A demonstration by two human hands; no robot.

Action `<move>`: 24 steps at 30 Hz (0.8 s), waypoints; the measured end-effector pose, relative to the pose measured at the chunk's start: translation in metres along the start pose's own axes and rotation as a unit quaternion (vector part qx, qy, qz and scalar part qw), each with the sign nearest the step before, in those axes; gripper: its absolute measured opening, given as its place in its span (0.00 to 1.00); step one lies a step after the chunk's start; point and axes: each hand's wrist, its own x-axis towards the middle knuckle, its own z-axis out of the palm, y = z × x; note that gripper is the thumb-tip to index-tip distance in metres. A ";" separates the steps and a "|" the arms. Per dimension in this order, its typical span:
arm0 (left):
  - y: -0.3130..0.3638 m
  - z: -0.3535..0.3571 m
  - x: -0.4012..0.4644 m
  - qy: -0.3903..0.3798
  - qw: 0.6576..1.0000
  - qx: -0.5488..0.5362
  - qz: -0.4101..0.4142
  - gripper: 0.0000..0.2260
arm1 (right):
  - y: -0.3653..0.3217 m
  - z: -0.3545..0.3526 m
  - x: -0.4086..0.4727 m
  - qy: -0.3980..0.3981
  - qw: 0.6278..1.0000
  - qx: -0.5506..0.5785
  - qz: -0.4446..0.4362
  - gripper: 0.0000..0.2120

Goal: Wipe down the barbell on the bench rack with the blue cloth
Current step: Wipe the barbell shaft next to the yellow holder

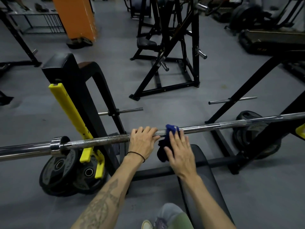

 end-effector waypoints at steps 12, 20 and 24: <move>-0.007 0.000 0.002 -0.013 0.999 0.029 0.030 0.13 | 0.006 -0.005 0.011 0.021 0.992 0.045 0.115 0.35; -0.005 0.000 0.004 -0.023 1.000 0.000 0.019 0.17 | 0.002 0.000 0.001 -0.026 0.998 -0.004 -0.048 0.34; -0.009 -0.002 0.005 -0.029 0.999 -0.027 0.023 0.19 | -0.001 -0.001 0.006 0.035 0.988 0.064 0.138 0.36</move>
